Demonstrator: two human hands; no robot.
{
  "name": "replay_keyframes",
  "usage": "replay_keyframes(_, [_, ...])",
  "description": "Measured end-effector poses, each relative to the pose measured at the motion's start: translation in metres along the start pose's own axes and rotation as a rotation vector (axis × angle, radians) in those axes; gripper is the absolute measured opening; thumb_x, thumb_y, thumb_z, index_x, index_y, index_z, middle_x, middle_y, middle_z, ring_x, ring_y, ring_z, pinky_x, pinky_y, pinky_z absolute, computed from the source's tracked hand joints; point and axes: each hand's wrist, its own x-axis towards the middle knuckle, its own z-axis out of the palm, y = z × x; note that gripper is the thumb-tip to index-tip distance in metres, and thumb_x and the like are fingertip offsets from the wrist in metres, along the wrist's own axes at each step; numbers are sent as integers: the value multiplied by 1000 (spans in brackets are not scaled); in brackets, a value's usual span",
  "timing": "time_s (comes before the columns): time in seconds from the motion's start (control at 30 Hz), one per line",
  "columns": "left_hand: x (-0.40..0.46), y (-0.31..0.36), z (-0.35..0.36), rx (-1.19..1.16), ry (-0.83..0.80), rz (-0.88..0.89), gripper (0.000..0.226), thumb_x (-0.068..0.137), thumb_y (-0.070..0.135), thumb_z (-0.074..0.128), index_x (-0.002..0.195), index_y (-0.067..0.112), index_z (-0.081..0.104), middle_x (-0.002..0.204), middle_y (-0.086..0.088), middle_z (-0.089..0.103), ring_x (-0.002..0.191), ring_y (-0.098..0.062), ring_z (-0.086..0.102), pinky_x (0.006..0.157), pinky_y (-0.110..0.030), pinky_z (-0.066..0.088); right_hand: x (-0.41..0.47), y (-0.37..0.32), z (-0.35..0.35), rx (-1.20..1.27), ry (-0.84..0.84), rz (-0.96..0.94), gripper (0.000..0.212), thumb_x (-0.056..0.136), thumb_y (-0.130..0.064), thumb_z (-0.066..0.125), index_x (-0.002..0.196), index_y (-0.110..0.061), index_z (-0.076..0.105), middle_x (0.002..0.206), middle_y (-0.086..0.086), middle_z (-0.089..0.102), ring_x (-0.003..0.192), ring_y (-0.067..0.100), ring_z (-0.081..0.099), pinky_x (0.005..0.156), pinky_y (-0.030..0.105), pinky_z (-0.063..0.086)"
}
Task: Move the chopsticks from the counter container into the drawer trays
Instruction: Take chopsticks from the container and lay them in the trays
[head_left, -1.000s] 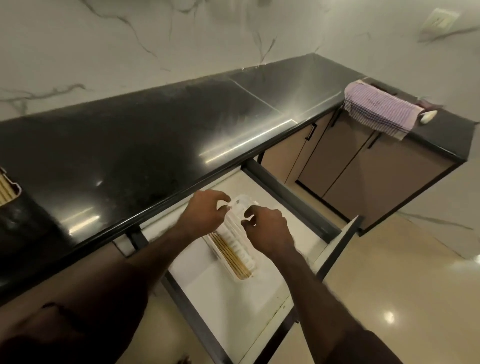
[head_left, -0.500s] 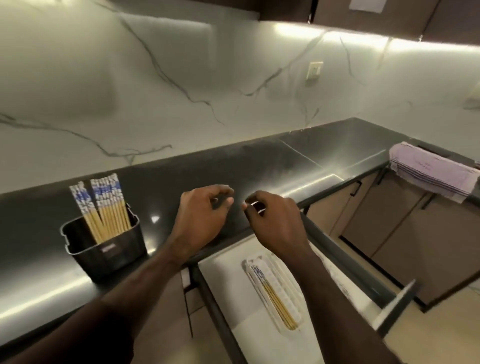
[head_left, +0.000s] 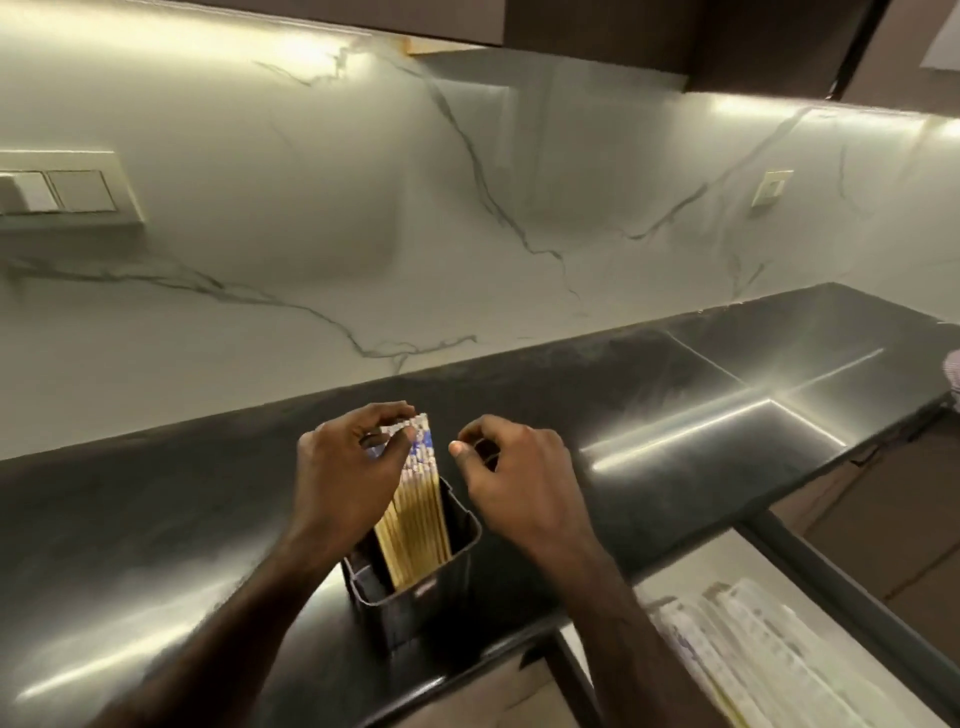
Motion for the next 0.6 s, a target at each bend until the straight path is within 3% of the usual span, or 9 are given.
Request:
replay_keyframes(0.17, [21, -47, -9, 10, -16, -17, 28, 82, 7, 73, 108, 14, 72, 105, 7, 71, 92, -4, 69, 82, -15, 53, 27, -22, 47, 7, -59, 3, 24, 95, -31, 60, 118, -24, 65, 104, -7, 72, 79, 1, 65, 65, 7, 48])
replay_keyframes(0.33, [25, -83, -3, 61, 26, -133, 26, 81, 2, 71, 106, 12, 73, 108, -2, 73, 96, -13, 70, 89, -26, 53, 45, -21, 83, -5, -145, 23, 23, 94, -33, 60, 114, -25, 66, 101, -4, 73, 84, 6, 68, 77, 26, 60])
replay_keyframes(0.6, [24, -113, 13, 89, -58, -288, 33, 82, 15, 73, 114, 14, 70, 107, -3, 74, 97, -11, 69, 90, -33, 56, 59, -8, 110, -6, -255, 64, 20, 92, -32, 60, 110, -24, 67, 101, -2, 73, 90, 11, 69, 81, 35, 59])
